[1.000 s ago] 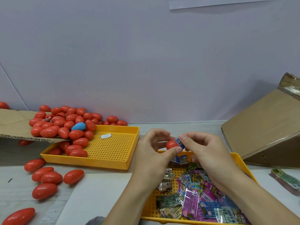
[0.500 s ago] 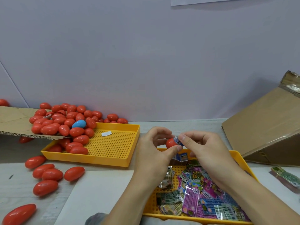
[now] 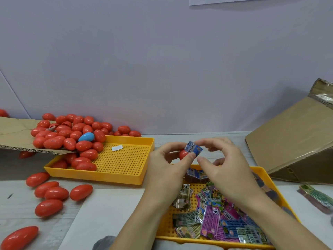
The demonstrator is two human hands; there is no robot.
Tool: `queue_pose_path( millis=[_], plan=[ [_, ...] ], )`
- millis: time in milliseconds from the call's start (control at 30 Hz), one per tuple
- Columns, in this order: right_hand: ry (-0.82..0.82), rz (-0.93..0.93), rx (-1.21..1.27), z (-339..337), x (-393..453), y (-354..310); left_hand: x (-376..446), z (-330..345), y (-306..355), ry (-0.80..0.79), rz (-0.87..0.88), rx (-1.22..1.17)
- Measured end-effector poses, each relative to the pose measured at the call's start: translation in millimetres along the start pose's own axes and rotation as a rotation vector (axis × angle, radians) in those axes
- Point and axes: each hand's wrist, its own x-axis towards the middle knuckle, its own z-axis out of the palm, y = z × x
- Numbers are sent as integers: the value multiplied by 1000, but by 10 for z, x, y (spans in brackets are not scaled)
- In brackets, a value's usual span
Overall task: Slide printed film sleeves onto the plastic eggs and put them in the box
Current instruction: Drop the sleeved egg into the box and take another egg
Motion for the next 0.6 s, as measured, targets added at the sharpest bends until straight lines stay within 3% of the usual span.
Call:
queue_pose_path(
  millis=[267,600],
  plan=[
    [-2,-128,-378,62,-22,15,-11,9,15,-14,-35,-55],
    [48,-205,-448,36,-31,-6,-23,46,16,-49,-26,-11]
  ],
)
